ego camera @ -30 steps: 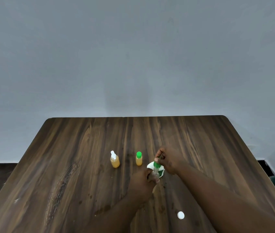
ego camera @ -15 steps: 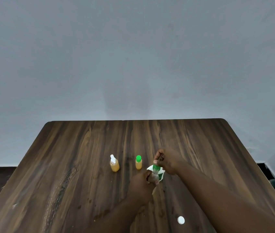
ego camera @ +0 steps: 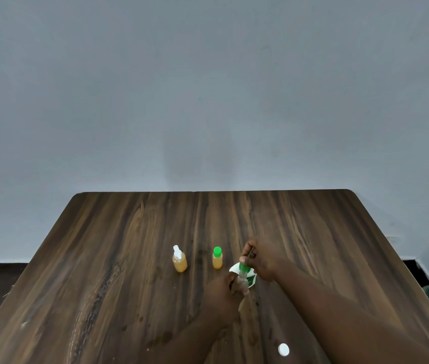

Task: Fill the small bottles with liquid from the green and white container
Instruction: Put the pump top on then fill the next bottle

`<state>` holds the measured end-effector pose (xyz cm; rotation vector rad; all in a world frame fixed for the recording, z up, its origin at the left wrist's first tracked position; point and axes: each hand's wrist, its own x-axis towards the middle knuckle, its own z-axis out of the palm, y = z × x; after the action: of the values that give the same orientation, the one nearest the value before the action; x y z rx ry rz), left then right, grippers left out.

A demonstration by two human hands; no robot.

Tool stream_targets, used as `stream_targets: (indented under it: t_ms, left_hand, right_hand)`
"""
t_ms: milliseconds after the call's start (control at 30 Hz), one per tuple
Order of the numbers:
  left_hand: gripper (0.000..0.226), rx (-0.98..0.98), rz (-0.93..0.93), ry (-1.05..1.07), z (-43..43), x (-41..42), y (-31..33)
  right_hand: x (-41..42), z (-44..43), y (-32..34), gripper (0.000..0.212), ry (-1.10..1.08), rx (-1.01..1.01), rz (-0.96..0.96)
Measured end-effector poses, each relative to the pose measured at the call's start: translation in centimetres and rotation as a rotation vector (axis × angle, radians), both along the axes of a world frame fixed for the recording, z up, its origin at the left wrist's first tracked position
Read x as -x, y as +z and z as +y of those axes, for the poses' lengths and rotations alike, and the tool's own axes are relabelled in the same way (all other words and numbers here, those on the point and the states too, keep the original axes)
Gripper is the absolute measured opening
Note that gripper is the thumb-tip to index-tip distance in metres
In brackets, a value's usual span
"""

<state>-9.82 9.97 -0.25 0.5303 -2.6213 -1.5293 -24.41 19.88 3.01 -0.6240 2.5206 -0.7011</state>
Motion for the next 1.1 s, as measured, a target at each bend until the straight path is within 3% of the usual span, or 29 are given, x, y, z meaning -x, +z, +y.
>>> stream_targets:
  t_ms: [67,200,433,600,733,900,1100]
  left_hand:
    - [0.016,-0.005,0.019,0.012,-0.1,0.3,0.1]
    - [0.034,0.034,-0.006,-0.016,0.1,0.0,0.2]
    - [0.036,0.039,0.001,-0.011,-0.1,0.3,0.6]
    - [0.017,0.022,0.012,0.025,0.0,0.3,-0.2]
    - [0.023,0.035,-0.015,0.009,-0.1,0.5,-0.2]
    - [0.012,0.019,0.018,0.046,-0.1,0.6,-0.5]
    - [0.032,0.082,-0.012,-0.008,0.0,0.3,-0.1]
  right_hand:
    - [0.4,0.1,0.2,0.018,-0.002,0.041,-0.021]
    - [-0.5,0.2,-0.2,0.018,-0.023,0.019,0.017]
    - [-0.6,0.0,0.7,0.022,-0.030,0.022,0.009]
    - [-0.4,-0.3,1.4,0.020,-0.025,0.013,-0.042]
    - [-0.6,-0.1,0.9,0.019,-0.017,0.014,-0.010]
    - [0.0,-0.7,1.7,0.019,-0.013,-0.010,-0.064]
    - [-0.6,-0.3,1.0,0.020,-0.015,-0.040,-0.002]
